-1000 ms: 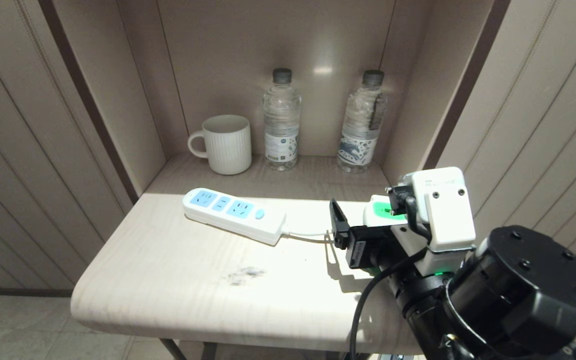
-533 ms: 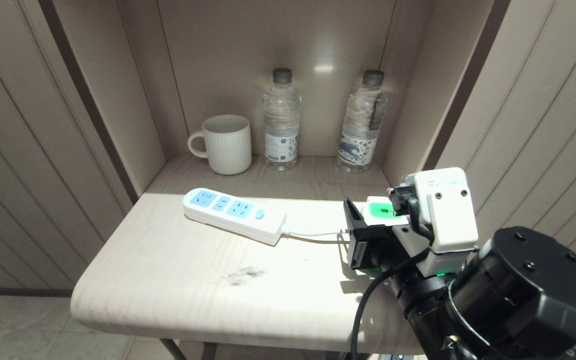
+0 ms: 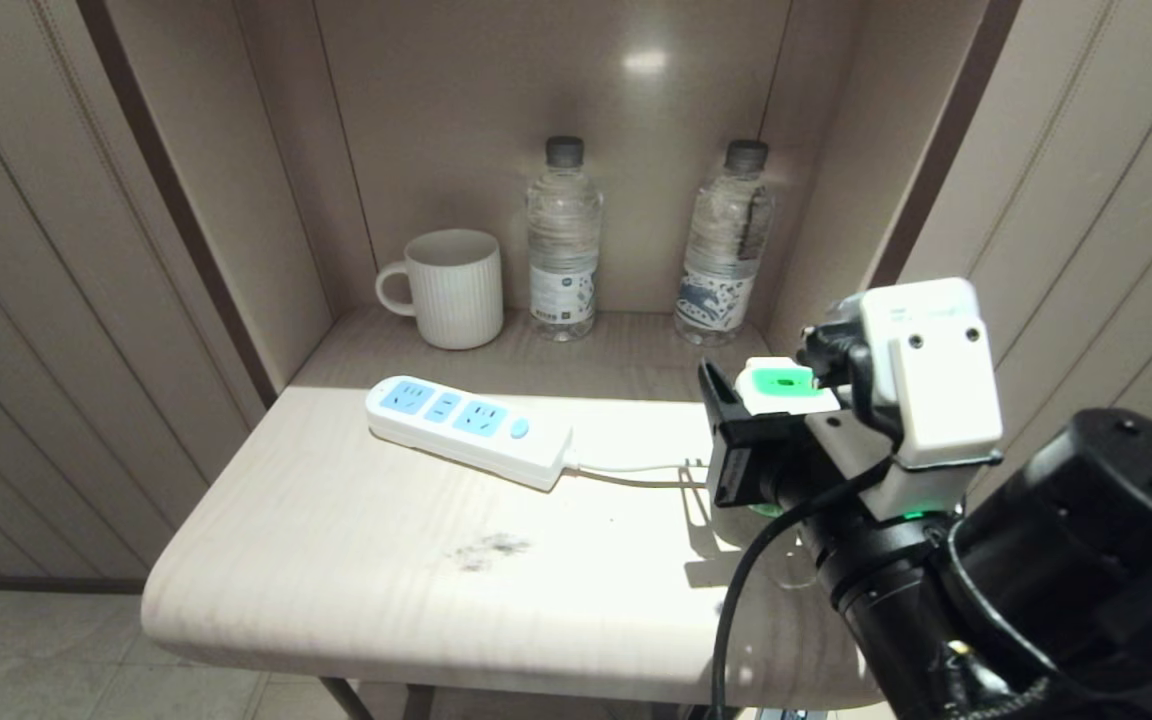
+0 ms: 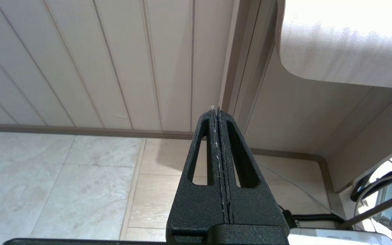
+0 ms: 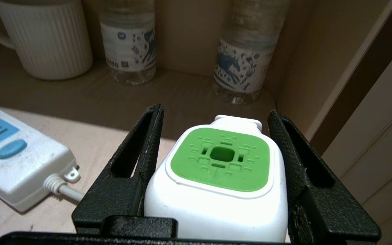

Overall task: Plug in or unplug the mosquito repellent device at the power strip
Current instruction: Insert the plug into the socket

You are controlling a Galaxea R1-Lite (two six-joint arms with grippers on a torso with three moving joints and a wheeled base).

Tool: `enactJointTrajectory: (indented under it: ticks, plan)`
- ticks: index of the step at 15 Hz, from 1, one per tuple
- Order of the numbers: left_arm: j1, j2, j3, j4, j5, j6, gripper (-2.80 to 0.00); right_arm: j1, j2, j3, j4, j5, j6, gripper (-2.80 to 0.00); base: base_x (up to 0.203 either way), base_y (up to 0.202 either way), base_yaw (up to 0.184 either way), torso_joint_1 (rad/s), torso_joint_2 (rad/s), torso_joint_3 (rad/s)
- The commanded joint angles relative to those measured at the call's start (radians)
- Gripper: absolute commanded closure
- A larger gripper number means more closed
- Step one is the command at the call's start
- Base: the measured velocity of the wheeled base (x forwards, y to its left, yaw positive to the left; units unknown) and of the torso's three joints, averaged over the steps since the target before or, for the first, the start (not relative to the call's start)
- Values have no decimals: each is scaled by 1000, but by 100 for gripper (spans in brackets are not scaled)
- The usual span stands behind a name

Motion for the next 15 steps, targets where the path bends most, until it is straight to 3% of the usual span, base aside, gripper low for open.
enactJointTrajectory:
  ticks: [1,8,11,13,15]
  plan:
    - [0,2,0,1,1,0,0,2,-86,-69,112,-7,-14,0,0,0,0,0,0,0]
    - [1,2,0,1,0,0,0,9,-312,-320,813,-29,-10,0,0,0,0,0,0,0]
    - [0,2,0,1,1,-1,0,9,-384,-493,1218,-29,16,0,0,0,0,0,0,0]
    - [0,2,0,1,1,-1,0,4,-399,-646,1514,-11,94,0,0,0,0,0,0,0]
    - [0,2,0,1,1,1,0,1,-401,-818,1838,72,243,0,0,0,0,0,0,0]
